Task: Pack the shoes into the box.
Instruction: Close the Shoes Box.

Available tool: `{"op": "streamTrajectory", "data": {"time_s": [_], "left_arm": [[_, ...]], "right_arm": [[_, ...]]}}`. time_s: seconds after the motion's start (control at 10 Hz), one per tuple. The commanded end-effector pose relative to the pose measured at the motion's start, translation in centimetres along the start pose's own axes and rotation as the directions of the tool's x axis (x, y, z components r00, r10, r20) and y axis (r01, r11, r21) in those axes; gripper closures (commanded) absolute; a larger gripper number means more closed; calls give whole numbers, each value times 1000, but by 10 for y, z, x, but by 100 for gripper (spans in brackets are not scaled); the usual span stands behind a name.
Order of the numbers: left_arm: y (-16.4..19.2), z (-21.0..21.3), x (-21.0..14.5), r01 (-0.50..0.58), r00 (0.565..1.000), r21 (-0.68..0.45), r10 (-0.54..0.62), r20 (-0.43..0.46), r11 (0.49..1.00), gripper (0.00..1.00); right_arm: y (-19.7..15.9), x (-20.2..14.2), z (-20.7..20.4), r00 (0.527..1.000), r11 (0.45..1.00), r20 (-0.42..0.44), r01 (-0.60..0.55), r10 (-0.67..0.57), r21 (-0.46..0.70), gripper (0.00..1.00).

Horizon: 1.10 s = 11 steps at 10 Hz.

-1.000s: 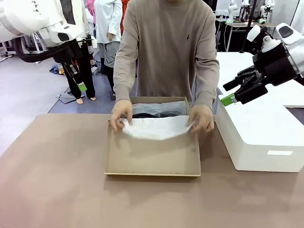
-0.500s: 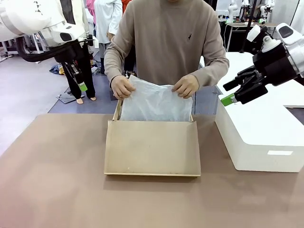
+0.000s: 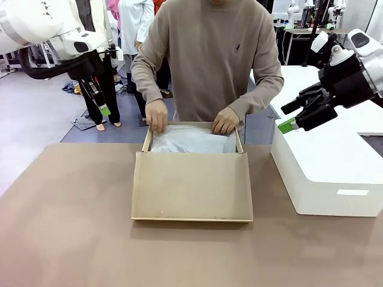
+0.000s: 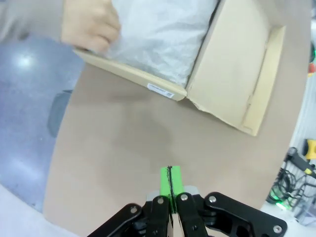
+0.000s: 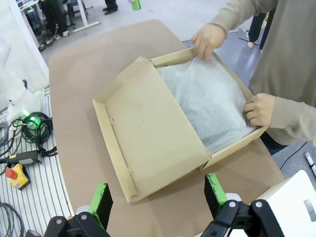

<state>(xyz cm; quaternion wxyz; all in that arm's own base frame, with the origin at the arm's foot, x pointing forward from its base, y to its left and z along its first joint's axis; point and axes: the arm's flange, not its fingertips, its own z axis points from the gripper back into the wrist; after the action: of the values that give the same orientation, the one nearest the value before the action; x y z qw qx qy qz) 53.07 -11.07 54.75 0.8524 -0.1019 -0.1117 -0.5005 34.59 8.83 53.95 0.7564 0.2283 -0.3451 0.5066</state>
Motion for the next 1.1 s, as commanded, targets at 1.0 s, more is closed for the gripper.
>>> {"op": "streamTrajectory", "data": {"time_s": [1.0], "left_arm": [[73,-66,-53,61,980,-389,19,198,919,100]], "right_arm": [[-4,1,-2,999,1000,35,-24,24,11,0]]}}
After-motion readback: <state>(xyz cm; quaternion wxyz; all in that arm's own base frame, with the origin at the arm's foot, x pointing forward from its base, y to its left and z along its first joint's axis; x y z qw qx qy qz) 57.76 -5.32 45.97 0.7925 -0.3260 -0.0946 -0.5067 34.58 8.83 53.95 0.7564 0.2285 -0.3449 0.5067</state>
